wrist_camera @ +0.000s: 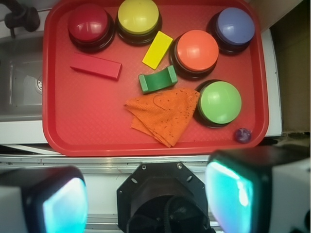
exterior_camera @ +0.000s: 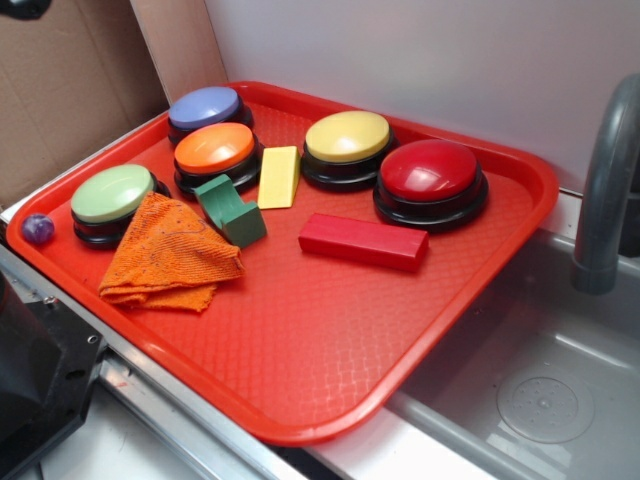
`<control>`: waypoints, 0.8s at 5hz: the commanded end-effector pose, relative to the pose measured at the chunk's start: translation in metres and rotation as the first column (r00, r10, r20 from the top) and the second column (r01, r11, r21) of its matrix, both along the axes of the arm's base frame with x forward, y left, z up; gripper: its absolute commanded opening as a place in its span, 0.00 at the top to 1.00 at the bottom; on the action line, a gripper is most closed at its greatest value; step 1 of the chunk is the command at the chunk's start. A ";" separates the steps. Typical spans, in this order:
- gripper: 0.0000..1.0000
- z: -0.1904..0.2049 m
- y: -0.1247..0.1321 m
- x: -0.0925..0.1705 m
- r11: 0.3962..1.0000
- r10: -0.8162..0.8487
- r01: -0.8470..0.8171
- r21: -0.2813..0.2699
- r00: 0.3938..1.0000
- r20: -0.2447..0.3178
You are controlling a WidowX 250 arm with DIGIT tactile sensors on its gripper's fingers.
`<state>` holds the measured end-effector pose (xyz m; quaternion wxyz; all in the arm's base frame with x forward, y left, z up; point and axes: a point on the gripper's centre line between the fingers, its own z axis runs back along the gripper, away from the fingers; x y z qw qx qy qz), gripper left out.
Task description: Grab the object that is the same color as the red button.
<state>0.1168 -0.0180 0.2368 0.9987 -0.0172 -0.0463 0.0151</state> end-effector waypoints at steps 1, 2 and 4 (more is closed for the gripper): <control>0.00 0.000 0.000 0.000 1.000 0.000 0.000 0.000 1.000 0.000; 0.00 -0.009 -0.001 0.017 0.993 -0.118 0.118 -0.002 0.993 0.009; 0.00 -0.039 -0.009 0.047 0.954 -0.299 0.300 0.001 0.952 0.057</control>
